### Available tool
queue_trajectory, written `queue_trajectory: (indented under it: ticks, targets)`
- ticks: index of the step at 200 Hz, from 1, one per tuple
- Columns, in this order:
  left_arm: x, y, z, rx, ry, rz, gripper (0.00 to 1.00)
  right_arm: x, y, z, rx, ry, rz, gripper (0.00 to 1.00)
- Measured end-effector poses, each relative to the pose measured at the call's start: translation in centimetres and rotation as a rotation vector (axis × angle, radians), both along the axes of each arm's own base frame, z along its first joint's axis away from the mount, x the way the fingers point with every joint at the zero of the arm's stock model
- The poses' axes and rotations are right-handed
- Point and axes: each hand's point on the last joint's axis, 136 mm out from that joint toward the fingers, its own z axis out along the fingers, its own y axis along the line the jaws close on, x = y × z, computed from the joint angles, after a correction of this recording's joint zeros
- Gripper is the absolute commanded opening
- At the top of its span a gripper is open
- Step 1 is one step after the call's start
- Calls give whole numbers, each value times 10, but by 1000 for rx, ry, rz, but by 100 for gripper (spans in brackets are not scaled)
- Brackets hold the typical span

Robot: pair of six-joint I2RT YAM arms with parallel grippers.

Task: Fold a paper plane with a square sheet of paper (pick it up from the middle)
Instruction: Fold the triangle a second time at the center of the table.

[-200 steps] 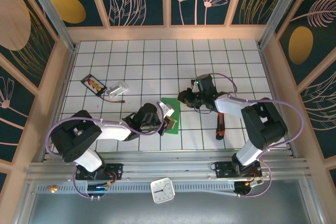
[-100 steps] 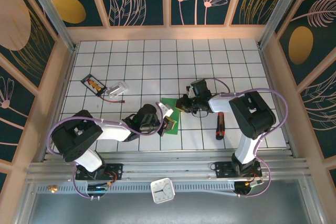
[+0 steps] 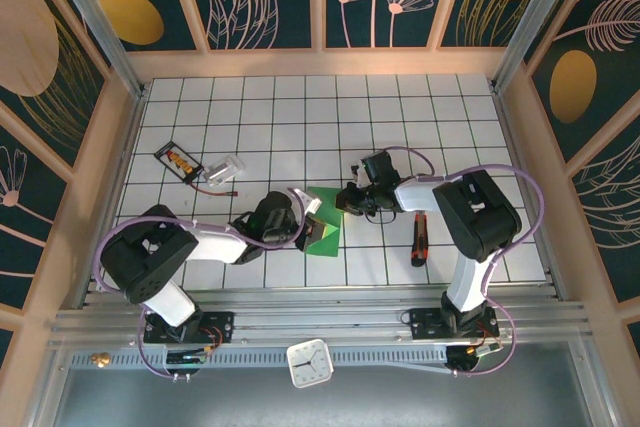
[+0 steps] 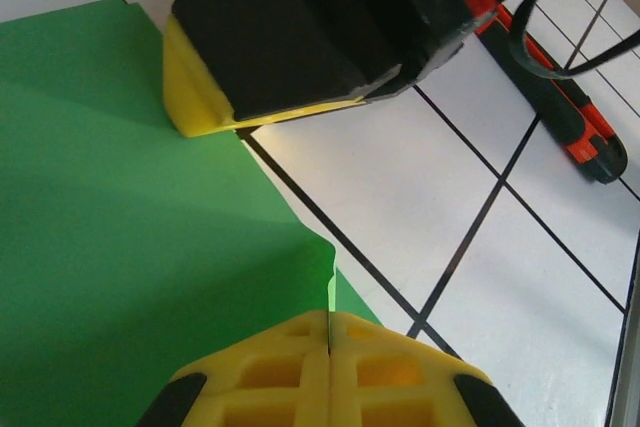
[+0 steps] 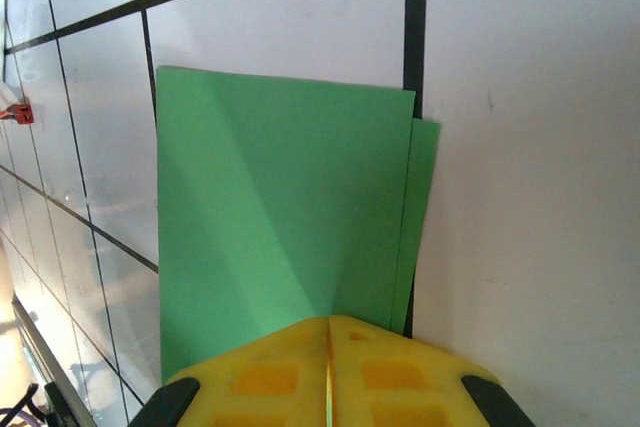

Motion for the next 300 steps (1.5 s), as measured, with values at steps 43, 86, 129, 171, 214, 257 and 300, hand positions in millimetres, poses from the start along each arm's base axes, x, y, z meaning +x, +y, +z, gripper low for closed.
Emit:
queue_trajectory:
  ticks: [43,86,129,171,214,257,300]
  targets:
    - [8,1,-1,-6,20,15,0,3,2,0,-8,-16,22,9]
    - [14,5,-3,-3,33,37,0,7,4,0,-16,-32,38,8]
    - [18,9,-5,1,39,49,0,9,4,0,-22,-43,49,8]
    - [20,13,-8,11,50,61,0,9,4,0,-27,-43,52,7]
    - [23,17,-10,17,56,76,0,9,4,0,-27,-43,52,7]
    - [23,20,-16,34,72,82,0,9,5,0,-30,-40,54,7]
    - [23,25,-22,57,88,93,0,10,5,0,-31,-44,58,7]
